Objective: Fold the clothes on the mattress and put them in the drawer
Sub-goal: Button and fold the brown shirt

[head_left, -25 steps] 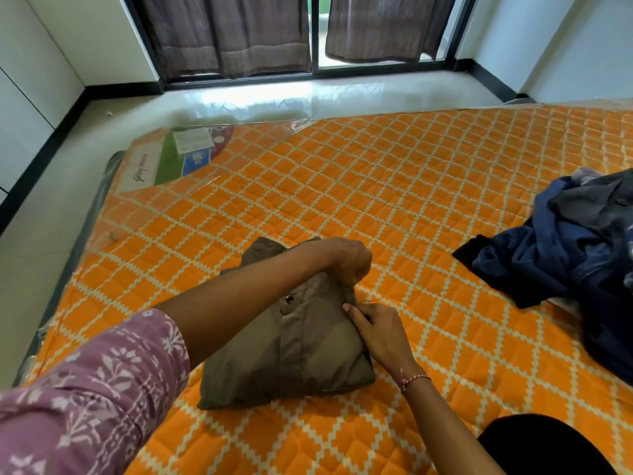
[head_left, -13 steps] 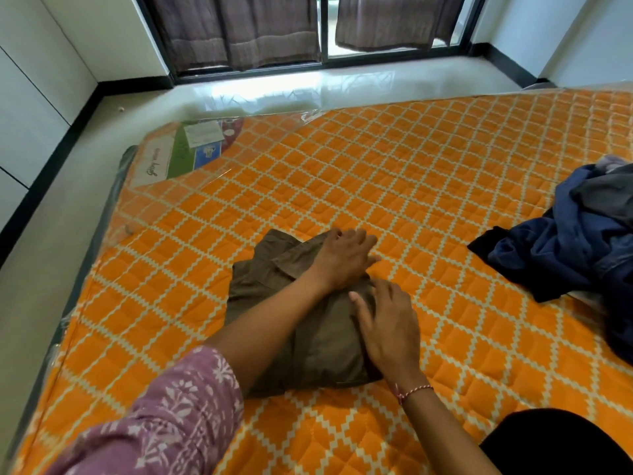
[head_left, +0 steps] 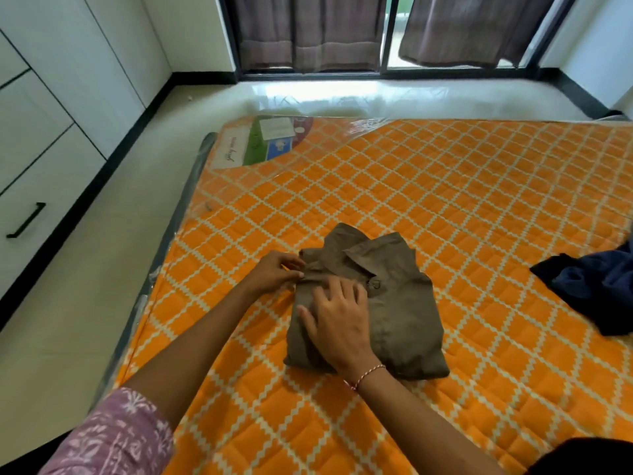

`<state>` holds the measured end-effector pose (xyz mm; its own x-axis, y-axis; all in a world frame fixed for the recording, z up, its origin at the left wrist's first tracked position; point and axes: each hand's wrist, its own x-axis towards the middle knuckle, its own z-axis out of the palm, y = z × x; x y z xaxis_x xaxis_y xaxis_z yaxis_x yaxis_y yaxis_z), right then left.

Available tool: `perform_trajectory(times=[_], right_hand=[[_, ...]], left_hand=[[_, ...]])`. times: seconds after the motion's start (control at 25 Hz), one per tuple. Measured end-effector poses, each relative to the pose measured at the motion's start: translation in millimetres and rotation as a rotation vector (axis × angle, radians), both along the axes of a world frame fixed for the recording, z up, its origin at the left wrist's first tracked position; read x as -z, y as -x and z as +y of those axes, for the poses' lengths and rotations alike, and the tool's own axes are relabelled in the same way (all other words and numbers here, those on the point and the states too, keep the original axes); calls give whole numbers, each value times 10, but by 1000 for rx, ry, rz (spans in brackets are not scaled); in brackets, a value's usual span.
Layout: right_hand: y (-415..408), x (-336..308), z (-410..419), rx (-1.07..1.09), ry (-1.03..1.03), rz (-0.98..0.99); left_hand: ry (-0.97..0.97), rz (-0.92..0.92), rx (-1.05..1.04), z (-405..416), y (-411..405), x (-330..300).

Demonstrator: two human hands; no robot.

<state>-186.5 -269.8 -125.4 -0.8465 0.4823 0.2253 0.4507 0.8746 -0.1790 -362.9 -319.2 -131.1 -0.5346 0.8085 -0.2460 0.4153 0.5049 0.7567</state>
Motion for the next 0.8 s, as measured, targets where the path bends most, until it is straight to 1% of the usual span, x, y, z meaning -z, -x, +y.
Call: perform_trajectory(times=[0.04, 0.12, 0.2, 0.28, 0.4, 0.48, 0.52, 0.56, 0.6, 0.68, 0.72, 0.8], right_hand=[[38, -51, -90, -3, 23, -51], [157, -112, -161, 40, 138, -143], [277, -102, -130, 97, 213, -268], [383, -73, -153, 126, 208, -347], [425, -15, -190, 114, 180, -377], [410, 44, -203, 97, 197, -338], [400, 65, -188, 89, 191, -318], [387, 69, -177, 74, 191, -304], [377, 60, -169, 60, 192, -298], [357, 58, -151, 42, 190, -314], [357, 53, -143, 31, 190, -328], [354, 41, -146, 18, 189, -327]], left_hand=[[-36, 34, 0, 20, 11, -13], [-97, 125, -10, 20, 33, -36], [-66, 247, 58, 31, 7, -17], [33, 433, 116, 26, -8, 62], [141, 733, 207, 69, -67, 133], [153, 858, 279, 92, -133, 137], [119, 893, 307, 98, -149, 146], [78, 895, 324, 98, -152, 170], [59, 840, 335, 94, -135, 160], [-7, 711, 287, 104, -62, 142], [-25, 610, 265, 95, -31, 127], [-45, 339, 225, 97, 19, 129]])
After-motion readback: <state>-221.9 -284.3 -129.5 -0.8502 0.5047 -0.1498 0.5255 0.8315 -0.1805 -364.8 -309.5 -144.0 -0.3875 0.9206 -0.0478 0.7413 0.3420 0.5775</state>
